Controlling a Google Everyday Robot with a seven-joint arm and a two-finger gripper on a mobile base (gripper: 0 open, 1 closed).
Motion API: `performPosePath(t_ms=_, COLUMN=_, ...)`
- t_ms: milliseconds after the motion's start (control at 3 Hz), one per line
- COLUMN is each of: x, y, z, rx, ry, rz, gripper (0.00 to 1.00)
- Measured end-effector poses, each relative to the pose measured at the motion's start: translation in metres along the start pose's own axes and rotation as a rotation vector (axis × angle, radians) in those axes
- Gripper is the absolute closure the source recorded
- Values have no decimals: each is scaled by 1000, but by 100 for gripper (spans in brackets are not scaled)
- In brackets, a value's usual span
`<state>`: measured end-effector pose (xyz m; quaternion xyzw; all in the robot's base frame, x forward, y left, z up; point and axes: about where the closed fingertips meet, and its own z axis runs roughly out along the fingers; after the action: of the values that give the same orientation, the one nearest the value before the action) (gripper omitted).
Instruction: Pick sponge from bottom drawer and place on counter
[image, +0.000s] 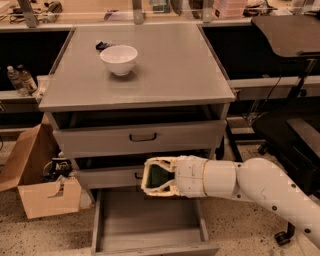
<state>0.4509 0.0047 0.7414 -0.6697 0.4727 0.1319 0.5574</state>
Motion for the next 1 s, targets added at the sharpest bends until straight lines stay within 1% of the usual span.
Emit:
performPosePath(t_ms=333, x=-6, y=-29, z=-4, rx=16, ry=-22, rz=12, gripper=100)
performPosePath(t_ms=667, x=-33, y=-94, z=-6, rx=0, ry=-68, rz=35, gripper=100)
performPosePath(t_ms=1000, x=-46, y=-165, z=-8, rx=25, ry=-68, rz=54, gripper=100)
